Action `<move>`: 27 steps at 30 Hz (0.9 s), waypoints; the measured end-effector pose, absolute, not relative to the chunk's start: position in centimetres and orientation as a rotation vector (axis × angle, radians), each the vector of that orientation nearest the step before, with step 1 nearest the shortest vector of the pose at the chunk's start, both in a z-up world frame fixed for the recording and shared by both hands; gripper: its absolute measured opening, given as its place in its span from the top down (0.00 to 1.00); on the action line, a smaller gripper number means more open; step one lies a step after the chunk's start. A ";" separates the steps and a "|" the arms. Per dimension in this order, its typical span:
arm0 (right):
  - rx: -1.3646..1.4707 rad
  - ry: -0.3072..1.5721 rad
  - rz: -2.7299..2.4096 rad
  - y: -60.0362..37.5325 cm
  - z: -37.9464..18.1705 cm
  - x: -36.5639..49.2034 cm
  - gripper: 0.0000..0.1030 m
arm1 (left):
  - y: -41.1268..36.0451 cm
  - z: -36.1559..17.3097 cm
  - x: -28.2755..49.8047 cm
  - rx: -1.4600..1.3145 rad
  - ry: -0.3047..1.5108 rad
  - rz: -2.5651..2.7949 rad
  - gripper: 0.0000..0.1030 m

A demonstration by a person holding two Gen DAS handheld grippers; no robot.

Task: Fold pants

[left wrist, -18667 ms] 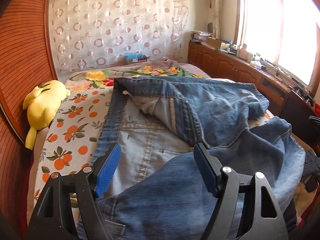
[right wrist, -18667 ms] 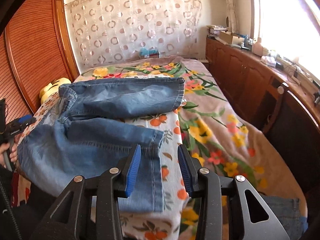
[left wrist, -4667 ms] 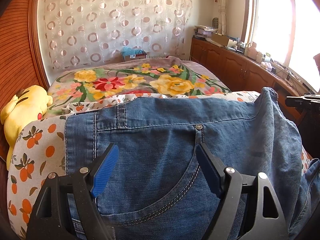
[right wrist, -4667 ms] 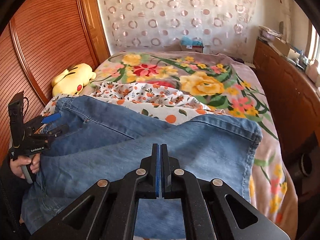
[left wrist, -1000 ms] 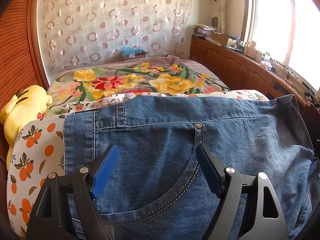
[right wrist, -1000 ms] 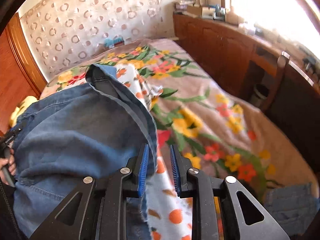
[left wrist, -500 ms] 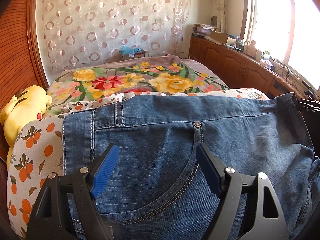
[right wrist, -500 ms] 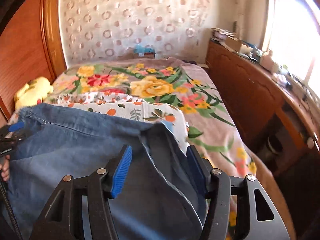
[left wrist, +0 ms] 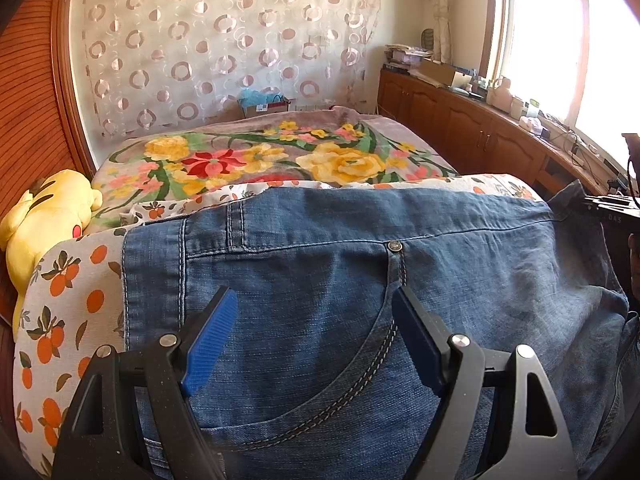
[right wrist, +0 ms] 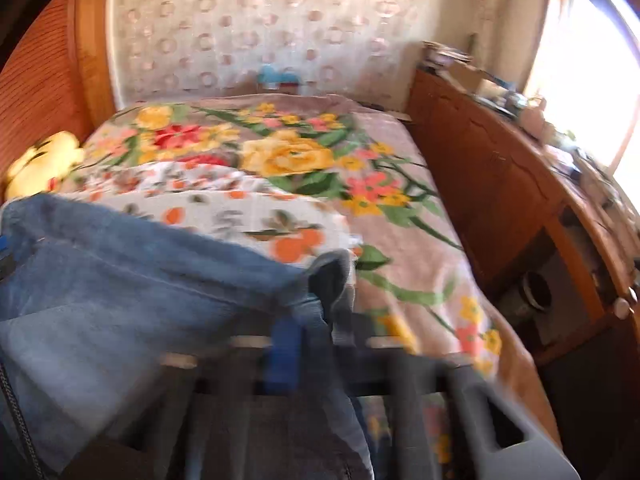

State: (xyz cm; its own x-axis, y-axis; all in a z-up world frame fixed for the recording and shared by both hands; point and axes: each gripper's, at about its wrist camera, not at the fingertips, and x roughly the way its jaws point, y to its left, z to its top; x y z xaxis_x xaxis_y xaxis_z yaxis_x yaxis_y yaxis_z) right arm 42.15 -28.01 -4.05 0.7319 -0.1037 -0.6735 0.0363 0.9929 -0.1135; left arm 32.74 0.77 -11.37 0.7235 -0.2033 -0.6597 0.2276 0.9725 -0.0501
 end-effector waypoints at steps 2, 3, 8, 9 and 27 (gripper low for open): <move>-0.026 0.723 -0.101 -29.3 -4.0 41.9 0.91 | 0.8 -11.3 32.9 0.030 0.719 -0.234 0.22; 0.012 0.736 -0.123 -30.1 -4.5 42.2 0.92 | 0.9 -11.2 33.0 0.027 0.719 -0.231 0.22; 0.050 0.770 -0.134 -30.9 -6.5 43.5 0.91 | 1.0 -10.4 32.9 0.041 0.736 -0.227 0.22; 0.028 0.770 -0.140 -30.5 -6.7 43.7 0.91 | 1.0 -9.9 32.6 0.051 0.728 -0.221 0.22; 0.009 0.748 -0.121 -30.0 -8.0 42.8 0.91 | 9.2 -8.8 38.9 0.058 0.837 -0.115 0.34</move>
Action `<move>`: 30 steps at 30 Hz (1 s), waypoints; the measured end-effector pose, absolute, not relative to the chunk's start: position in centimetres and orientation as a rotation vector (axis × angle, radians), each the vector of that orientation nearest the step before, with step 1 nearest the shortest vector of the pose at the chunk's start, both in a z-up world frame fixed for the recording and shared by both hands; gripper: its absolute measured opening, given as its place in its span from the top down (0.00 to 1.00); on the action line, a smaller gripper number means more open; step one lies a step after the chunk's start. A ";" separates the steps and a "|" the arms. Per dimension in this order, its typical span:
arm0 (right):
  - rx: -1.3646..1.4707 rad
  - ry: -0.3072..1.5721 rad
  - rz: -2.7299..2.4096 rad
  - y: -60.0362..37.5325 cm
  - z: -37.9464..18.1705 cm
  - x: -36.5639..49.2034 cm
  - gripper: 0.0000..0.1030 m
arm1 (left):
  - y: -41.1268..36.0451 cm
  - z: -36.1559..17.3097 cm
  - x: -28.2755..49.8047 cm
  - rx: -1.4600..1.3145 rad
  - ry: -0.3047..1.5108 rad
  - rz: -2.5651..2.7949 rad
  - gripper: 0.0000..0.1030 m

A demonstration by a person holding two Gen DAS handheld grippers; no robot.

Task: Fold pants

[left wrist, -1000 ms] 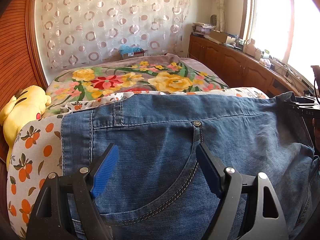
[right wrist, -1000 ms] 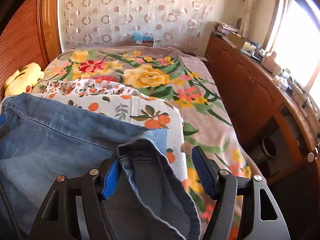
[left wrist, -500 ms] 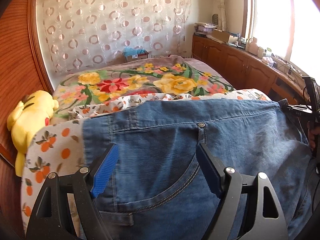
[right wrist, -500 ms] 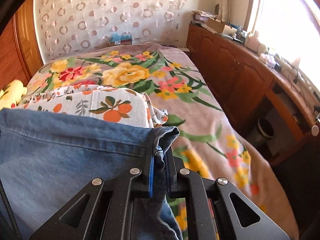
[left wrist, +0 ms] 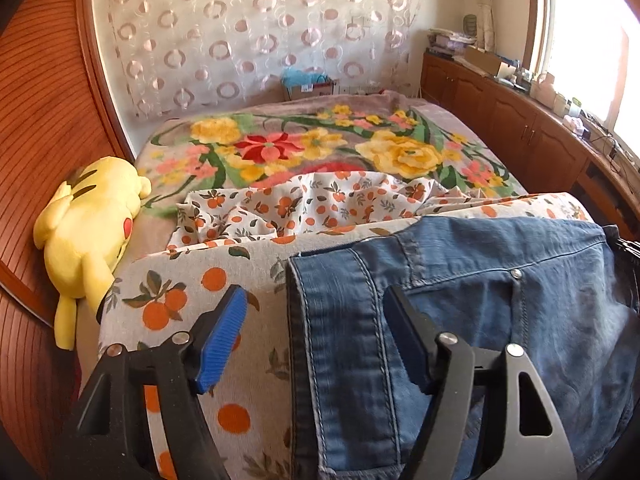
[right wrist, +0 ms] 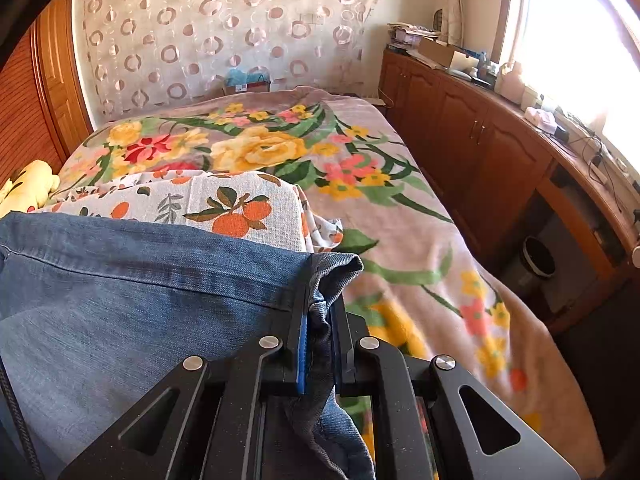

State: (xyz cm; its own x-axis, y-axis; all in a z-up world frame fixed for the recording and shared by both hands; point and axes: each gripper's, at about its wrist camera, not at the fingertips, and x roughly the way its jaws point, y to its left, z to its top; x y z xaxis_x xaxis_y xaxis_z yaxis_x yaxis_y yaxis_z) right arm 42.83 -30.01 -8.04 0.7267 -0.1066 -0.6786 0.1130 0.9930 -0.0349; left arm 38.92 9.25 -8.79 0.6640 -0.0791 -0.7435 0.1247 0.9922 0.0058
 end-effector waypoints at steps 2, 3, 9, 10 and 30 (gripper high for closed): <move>0.009 0.747 -0.122 -30.0 -8.1 42.8 0.91 | 9.2 -9.4 39.9 0.058 0.859 -0.122 0.39; 0.009 0.747 -0.121 -30.0 -8.0 42.8 0.91 | 9.2 -9.8 40.3 0.047 0.875 -0.138 0.44; -0.006 0.748 -0.129 -29.8 -8.0 42.7 0.91 | 9.1 -10.1 40.8 -0.002 0.912 -0.203 0.73; -0.005 0.749 -0.128 -29.8 -8.0 42.7 0.91 | 9.1 -10.1 40.9 0.000 0.919 -0.211 0.77; -0.028 0.656 0.063 -29.0 0.7 47.1 0.94 | 15.4 -2.5 38.1 -0.076 0.655 -0.081 0.96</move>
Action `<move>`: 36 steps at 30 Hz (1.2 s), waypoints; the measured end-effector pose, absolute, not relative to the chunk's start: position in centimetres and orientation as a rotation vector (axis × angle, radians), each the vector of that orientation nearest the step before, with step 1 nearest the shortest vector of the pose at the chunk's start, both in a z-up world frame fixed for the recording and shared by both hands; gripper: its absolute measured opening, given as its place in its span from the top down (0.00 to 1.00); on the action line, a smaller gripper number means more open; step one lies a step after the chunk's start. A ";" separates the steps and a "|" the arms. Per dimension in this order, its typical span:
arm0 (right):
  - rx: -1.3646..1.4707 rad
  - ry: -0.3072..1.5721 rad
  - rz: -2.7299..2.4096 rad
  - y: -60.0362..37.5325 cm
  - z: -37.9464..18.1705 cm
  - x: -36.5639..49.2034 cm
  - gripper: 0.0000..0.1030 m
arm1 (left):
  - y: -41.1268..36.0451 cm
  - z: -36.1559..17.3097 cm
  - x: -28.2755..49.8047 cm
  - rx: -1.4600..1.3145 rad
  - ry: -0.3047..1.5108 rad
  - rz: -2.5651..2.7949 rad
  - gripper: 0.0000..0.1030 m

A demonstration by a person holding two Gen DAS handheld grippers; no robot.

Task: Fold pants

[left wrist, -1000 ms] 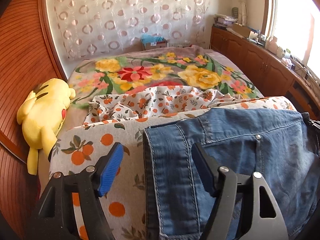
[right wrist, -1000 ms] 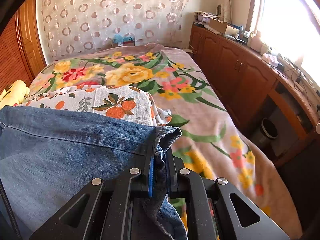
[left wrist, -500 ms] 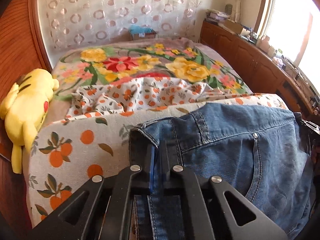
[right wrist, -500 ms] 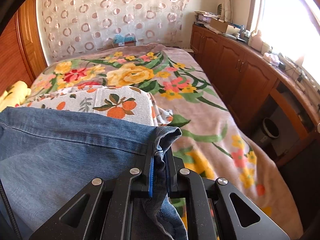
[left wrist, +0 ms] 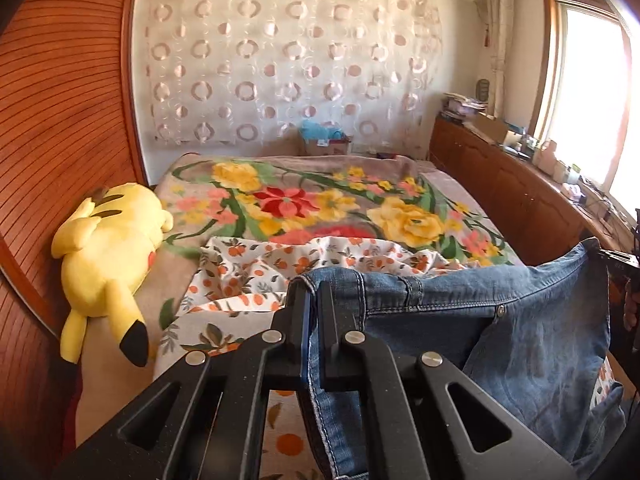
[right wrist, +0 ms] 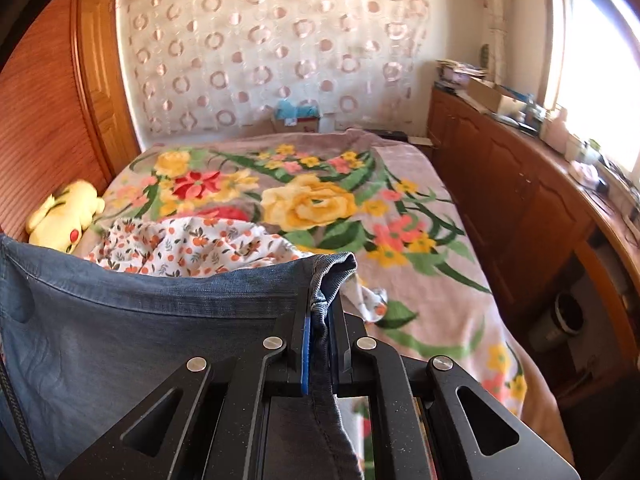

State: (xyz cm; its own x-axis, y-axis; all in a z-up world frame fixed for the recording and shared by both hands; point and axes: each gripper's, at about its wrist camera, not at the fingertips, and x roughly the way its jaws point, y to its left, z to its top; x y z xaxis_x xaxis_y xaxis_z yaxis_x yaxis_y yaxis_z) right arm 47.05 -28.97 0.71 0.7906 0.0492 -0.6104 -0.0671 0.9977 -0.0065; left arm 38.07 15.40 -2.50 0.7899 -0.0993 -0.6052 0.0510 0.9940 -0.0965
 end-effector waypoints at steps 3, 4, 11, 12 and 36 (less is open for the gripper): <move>-0.076 0.701 0.039 -27.9 -0.8 48.7 0.94 | 15.3 -4.7 39.1 -0.039 0.715 -0.061 0.96; -0.074 0.716 0.036 -28.0 -1.4 49.1 0.94 | 15.2 -5.3 39.3 -0.028 0.731 -0.057 0.96; -0.047 0.723 -0.030 -28.9 -1.7 50.1 0.94 | 14.9 -7.4 39.4 -0.010 0.789 -0.046 0.84; -0.048 0.723 -0.047 -28.6 -1.3 50.1 0.94 | 14.7 -7.3 39.1 -0.002 0.785 -0.049 0.81; -0.017 0.633 0.076 -29.2 -0.5 29.5 0.73 | 6.0 -5.9 26.6 0.070 0.720 -0.296 0.25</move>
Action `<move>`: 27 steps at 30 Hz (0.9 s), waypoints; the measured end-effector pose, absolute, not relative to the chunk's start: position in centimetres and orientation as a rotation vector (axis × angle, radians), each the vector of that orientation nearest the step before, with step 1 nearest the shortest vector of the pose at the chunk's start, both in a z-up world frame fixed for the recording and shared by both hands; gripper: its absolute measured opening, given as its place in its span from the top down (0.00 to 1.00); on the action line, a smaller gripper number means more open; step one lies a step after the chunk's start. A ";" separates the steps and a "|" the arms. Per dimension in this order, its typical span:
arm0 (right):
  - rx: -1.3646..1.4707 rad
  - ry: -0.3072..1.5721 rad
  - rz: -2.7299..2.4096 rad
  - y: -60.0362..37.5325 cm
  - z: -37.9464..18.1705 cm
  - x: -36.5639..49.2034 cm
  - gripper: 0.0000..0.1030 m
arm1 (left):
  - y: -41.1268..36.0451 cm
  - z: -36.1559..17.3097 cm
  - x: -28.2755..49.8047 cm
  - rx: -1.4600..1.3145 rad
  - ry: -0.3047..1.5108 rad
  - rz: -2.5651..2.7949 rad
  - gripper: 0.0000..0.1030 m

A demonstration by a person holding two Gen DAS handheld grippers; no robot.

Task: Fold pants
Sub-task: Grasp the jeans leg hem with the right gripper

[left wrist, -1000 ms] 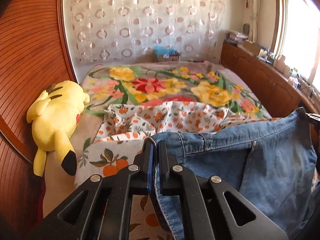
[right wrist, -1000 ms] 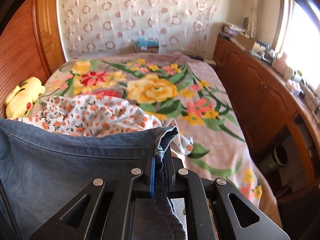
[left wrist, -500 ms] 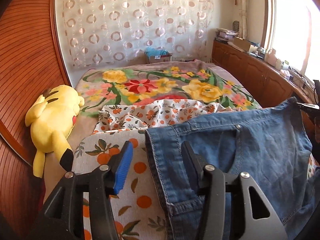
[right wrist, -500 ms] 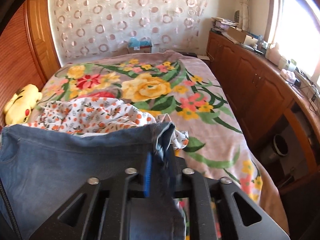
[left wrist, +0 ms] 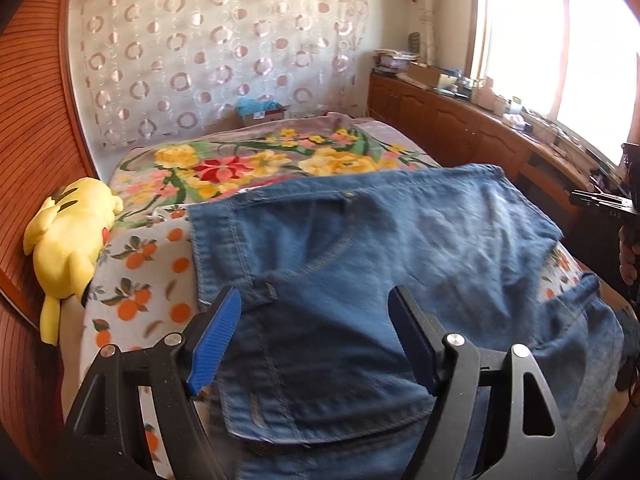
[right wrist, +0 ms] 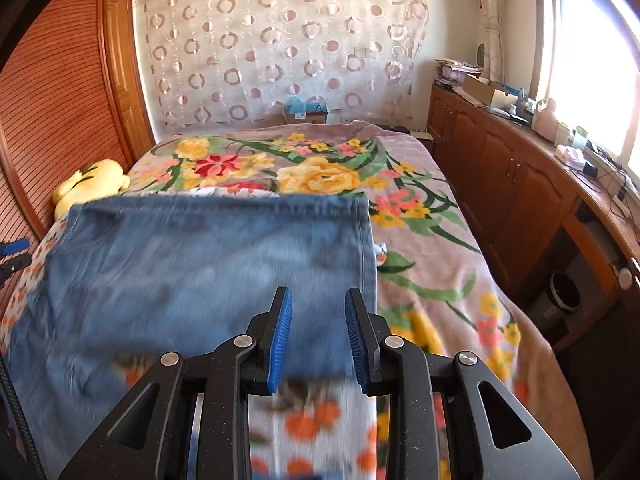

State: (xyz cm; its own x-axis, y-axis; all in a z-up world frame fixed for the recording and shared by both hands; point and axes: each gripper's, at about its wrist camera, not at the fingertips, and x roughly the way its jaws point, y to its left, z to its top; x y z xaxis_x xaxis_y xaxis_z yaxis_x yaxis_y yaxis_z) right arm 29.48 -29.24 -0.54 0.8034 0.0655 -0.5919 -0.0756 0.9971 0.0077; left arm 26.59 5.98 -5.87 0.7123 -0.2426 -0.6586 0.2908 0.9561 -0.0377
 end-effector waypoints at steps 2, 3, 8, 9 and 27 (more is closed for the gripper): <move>-0.021 0.644 0.074 -29.4 -1.0 27.7 0.73 | 4.6 -6.3 25.7 0.081 0.728 -0.327 0.25; -0.027 0.648 0.072 -29.4 -1.3 26.7 0.73 | 4.1 -6.5 25.3 0.083 0.731 -0.339 0.25; -0.018 0.685 0.083 -29.5 -2.4 23.1 0.72 | 1.8 -7.4 23.4 0.075 0.734 -0.381 0.25; -0.014 0.691 0.084 -29.5 -2.5 22.7 0.72 | 1.5 -7.5 23.0 0.075 0.722 -0.371 0.25; 0.068 0.769 0.080 -29.6 -4.7 19.9 0.58 | 1.9 -10.3 20.2 0.054 0.704 -0.301 0.25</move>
State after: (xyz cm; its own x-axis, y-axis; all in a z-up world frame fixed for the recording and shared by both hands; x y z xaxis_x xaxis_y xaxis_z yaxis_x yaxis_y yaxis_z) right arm 19.93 -29.62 -4.65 0.7160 0.0968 -0.6914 -0.0467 0.9948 0.0909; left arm 20.15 1.91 -10.26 0.7209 -0.2545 -0.6446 0.2907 0.9554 -0.0521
